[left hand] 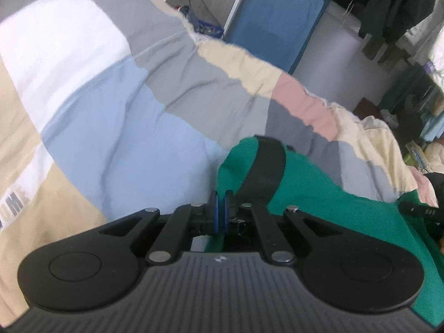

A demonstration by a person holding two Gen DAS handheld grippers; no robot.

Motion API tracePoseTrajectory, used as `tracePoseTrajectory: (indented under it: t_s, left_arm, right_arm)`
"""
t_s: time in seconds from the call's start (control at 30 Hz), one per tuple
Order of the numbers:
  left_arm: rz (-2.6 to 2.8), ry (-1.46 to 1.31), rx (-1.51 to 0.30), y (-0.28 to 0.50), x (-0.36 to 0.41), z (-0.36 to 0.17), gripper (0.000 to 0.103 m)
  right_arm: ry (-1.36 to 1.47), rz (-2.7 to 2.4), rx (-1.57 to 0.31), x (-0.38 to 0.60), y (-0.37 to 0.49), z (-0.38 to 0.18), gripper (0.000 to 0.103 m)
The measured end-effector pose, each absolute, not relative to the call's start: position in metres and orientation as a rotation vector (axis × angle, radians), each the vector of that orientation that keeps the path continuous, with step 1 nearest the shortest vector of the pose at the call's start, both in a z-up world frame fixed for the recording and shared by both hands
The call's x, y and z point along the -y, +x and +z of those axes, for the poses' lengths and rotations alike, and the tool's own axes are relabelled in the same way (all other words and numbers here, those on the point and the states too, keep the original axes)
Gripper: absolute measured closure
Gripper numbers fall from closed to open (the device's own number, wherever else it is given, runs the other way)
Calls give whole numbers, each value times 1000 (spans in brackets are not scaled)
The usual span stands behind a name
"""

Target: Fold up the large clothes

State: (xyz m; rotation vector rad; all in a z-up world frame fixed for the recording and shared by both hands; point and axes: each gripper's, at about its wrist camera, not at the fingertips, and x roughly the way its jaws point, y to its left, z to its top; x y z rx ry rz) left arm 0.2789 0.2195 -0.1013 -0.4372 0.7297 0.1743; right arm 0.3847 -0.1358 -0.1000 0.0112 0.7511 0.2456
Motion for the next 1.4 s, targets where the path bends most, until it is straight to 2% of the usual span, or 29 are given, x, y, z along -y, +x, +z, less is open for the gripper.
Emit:
tracePoseTrajectory:
  t_s: [0.1,0.27,0.3,0.33,0.37,0.4,0.43,0.87,1.17,1.4]
  left_arm:
    - [177,-432,-749,286,-218,-110,98]
    - [178,-412,-760,286,-215,-106,95]
    - [180,-394,-763,286,-213,-103,91]
    - [189,-375,-768,283,-211,-100,82]
    - [198,-357,-767,280,-208,-96,70]
    - [203,-349,-758,275,-205,-92,64]
    - [202,-356,-746,269,-204,-87,59]
    - [77,-255,-647,173,-139,-20,55]
    - [-19,-213,-656,122,-78,-20,54]
    - [-41,-186,-696,111,-54,-39,54]
  right_arm:
    - [47,249,-775,140,390,-116,91]
    - [78,274,-771,143,385,-112,87]
    - [74,283,-762,144,382,-108,83]
    - [68,287,-756,144,376,-104,81]
    - [65,291,-754,144,373,-100,70]
    - [65,300,-752,144,368,-96,61]
    - [70,310,-742,146,362,-91,59]
    - [108,336,-645,164,249,-33,58]
    - [109,339,-628,175,171,-26,58]
    - [182,344,-652,181,121,-45,58]
